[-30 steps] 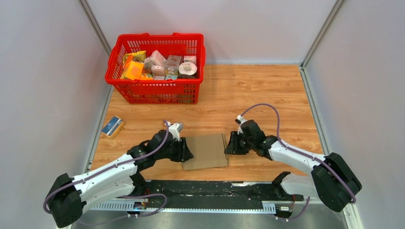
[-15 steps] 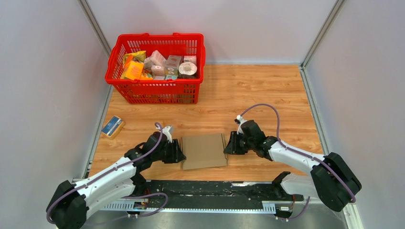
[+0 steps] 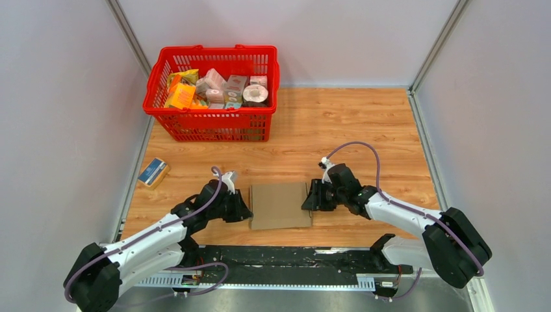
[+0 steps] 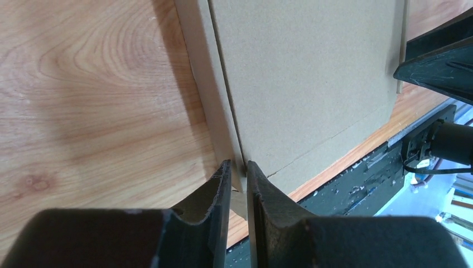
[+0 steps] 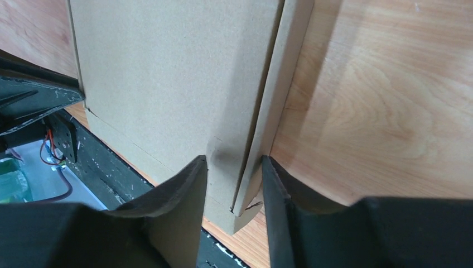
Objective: Fold the paper box
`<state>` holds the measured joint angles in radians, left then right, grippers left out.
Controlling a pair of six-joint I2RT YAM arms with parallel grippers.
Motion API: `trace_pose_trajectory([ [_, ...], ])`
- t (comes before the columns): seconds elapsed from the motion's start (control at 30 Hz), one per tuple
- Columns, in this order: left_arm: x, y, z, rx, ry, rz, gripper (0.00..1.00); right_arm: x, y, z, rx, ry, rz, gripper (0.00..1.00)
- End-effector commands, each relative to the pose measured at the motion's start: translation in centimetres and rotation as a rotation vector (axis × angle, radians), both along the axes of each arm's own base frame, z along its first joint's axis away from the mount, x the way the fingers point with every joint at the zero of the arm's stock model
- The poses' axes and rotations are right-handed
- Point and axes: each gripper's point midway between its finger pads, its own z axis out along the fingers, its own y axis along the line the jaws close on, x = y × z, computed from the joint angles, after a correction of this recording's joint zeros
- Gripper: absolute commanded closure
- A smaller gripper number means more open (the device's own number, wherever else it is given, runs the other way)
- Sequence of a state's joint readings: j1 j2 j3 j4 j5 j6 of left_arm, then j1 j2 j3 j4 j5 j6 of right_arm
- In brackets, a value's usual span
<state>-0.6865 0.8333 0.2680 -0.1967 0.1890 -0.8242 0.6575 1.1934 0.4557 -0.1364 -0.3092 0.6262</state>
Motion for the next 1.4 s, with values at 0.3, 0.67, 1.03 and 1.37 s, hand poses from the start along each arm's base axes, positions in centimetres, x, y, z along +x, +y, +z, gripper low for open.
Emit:
trace_pose_trajectory([
  [0.3,1.2,0.7,2.7,-0.039,-0.093,0.046,0.40,1.6,-1.2,-0.7,0.002,-0.018,-0.068,0.83],
  [0.67,2.2,-0.4,3.5,-0.225,-0.101,0.100,0.28,1.4,-3.7,-2.8,0.019,0.064,-0.164,0.91],
  [1.03,2.2,-2.8,5.0,-0.393,-0.082,0.053,0.26,1.8,-3.1,-2.9,0.055,0.077,-0.167,0.91],
  [1.37,1.9,-1.4,4.8,-0.379,-0.039,0.162,0.33,2.2,-2.5,-3.2,0.093,0.108,-0.197,0.91],
])
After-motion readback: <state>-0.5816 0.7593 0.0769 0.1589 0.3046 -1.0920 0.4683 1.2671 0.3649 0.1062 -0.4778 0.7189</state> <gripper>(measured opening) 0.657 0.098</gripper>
